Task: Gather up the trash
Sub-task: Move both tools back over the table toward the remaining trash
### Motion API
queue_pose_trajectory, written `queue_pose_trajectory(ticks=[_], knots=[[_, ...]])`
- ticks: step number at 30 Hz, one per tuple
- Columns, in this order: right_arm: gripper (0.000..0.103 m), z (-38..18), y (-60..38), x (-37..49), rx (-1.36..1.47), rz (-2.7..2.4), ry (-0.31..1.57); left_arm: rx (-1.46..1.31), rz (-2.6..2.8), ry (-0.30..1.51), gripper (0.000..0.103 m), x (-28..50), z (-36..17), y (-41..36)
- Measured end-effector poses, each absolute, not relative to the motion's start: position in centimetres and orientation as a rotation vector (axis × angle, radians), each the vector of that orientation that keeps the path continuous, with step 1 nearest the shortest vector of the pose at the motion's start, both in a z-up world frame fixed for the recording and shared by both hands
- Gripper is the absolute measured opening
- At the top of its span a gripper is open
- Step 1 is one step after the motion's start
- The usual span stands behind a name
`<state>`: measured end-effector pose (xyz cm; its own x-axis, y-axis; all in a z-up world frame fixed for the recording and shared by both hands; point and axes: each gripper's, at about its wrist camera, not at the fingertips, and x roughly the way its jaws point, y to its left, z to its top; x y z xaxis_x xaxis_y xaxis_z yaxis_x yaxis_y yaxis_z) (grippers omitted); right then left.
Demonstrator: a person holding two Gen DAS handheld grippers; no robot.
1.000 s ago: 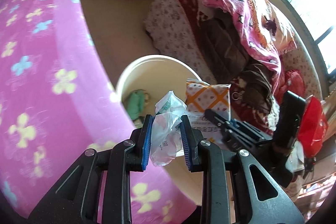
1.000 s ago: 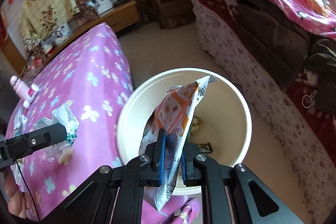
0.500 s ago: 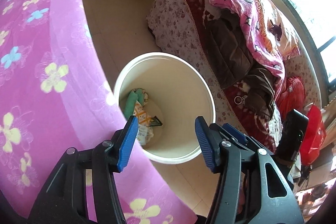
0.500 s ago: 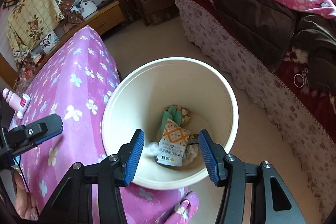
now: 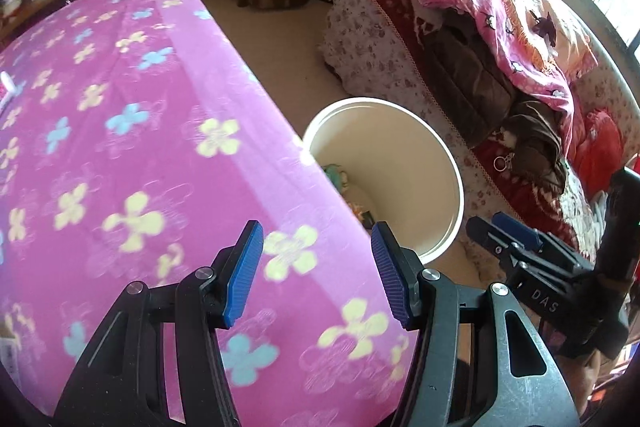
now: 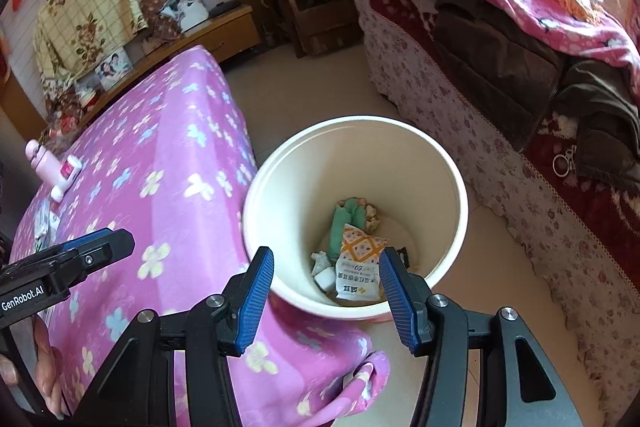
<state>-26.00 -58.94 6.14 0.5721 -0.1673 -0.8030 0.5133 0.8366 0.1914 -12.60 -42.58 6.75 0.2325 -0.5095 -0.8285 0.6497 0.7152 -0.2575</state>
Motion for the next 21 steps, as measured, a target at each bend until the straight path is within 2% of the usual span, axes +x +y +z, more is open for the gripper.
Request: queue_pose_trajectory(ticks=[7, 11, 21], knots=[[0.053, 8.1, -56.4, -25.7, 0.393, -0.380, 0.864, 0.184, -0.767, 1.023, 0.055, -13.1, 7.8, -39.4], [0.060, 9.0, -55.0, -25.7, 0.364, -0.365, 0.853, 0.178, -0.754, 1.021, 0.055, -13.1, 8.3, -38.1], [0.060, 9.9, -52.3, -25.0, 0.311, -0.323, 0.857, 0.165, -0.710, 0.981, 0.055, -13.4, 9.6, -34.6]])
